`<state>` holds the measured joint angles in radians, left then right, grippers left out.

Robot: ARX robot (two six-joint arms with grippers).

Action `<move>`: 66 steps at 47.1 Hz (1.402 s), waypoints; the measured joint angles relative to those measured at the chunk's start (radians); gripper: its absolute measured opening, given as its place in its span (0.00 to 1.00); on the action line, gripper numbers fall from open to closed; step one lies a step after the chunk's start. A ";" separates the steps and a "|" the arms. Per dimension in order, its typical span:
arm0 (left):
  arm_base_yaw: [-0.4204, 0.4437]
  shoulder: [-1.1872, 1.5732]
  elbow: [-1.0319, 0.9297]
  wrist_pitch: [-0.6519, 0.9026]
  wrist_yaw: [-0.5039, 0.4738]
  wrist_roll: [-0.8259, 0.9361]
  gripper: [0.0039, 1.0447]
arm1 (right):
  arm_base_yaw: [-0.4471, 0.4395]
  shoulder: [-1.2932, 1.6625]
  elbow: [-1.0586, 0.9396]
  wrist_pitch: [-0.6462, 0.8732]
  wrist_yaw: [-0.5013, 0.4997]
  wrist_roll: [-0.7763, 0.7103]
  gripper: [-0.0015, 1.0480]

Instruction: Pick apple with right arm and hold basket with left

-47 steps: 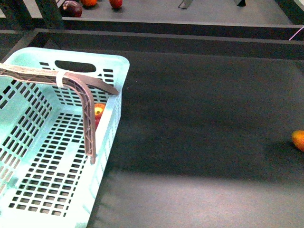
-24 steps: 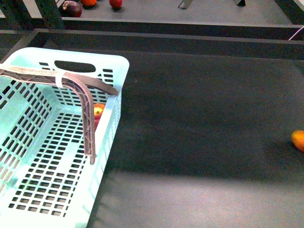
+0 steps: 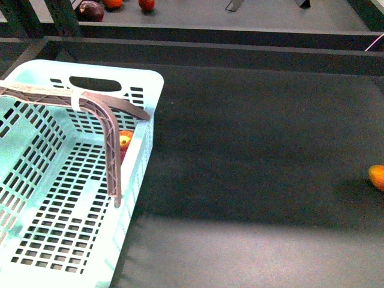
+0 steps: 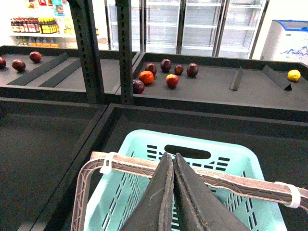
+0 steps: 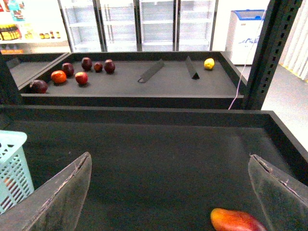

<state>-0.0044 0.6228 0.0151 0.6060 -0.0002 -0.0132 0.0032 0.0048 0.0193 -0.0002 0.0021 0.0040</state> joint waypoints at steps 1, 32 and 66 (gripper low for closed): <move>0.000 -0.015 0.000 -0.013 0.000 0.000 0.03 | 0.000 0.000 0.000 0.000 0.000 0.000 0.91; 0.000 -0.382 0.000 -0.364 0.000 0.002 0.03 | 0.000 0.000 0.000 0.000 0.000 0.000 0.91; 0.001 -0.616 0.000 -0.604 0.000 0.002 0.03 | 0.000 0.000 0.000 0.000 0.000 0.000 0.91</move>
<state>-0.0036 0.0063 0.0151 0.0017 -0.0002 -0.0109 0.0032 0.0048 0.0193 -0.0002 0.0021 0.0036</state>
